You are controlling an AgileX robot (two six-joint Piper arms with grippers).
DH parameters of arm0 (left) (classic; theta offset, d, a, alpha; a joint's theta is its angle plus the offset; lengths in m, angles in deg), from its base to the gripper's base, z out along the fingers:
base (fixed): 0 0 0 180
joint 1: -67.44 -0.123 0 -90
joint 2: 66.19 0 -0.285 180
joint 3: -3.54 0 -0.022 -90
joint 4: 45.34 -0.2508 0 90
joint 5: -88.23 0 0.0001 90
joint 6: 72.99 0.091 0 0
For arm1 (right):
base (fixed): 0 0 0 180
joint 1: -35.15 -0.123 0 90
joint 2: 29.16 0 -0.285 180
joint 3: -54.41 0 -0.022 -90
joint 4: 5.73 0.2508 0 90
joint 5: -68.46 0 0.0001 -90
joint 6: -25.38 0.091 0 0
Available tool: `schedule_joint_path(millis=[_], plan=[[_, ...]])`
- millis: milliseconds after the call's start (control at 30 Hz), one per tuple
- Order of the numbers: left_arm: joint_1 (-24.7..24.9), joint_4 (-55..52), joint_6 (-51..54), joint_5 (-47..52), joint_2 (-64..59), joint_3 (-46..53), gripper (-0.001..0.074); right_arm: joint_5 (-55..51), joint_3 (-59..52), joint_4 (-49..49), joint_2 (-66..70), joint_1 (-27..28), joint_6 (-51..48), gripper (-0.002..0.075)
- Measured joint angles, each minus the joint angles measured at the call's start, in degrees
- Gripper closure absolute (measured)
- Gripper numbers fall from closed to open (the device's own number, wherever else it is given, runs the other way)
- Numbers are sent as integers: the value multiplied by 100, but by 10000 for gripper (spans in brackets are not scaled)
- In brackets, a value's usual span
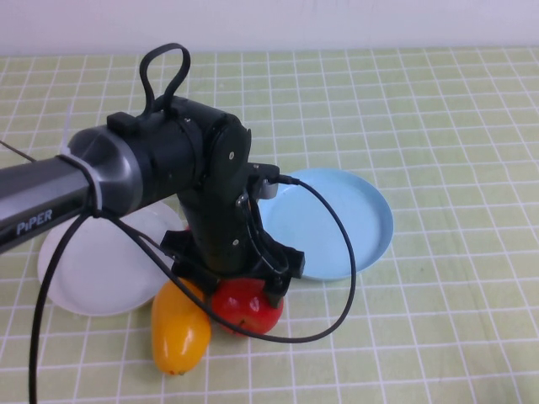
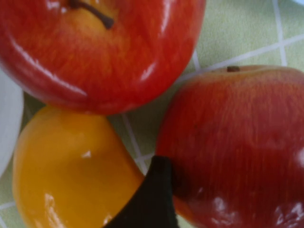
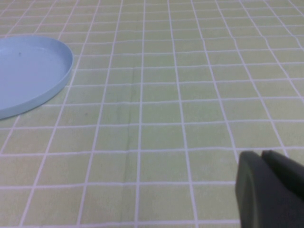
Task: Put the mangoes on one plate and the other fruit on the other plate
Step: Put one type of fruit in the left plate
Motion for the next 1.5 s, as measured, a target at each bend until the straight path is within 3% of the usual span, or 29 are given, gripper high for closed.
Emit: schedule_joint_path(millis=[200, 367, 767, 1067, 1167, 1500], plan=[[0, 0, 0, -8, -3, 0, 70, 0, 0, 0, 0, 0, 0, 742], [0, 0, 0, 27, -3, 0, 158, 0, 0, 0, 0, 0, 0, 742], [0, 0, 170, 227, 203, -15, 158, 0, 0, 0, 0, 0, 0, 742], [-25, -519, 436, 831, 1028, -772, 158, 0, 0, 0, 0, 0, 0, 742], [-282, -815, 569, 883, 1205, -812, 158, 0, 0, 0, 0, 0, 0, 742], [-1843, -1338, 665, 916, 731, -633, 158, 0, 0, 0, 0, 0, 0, 742]])
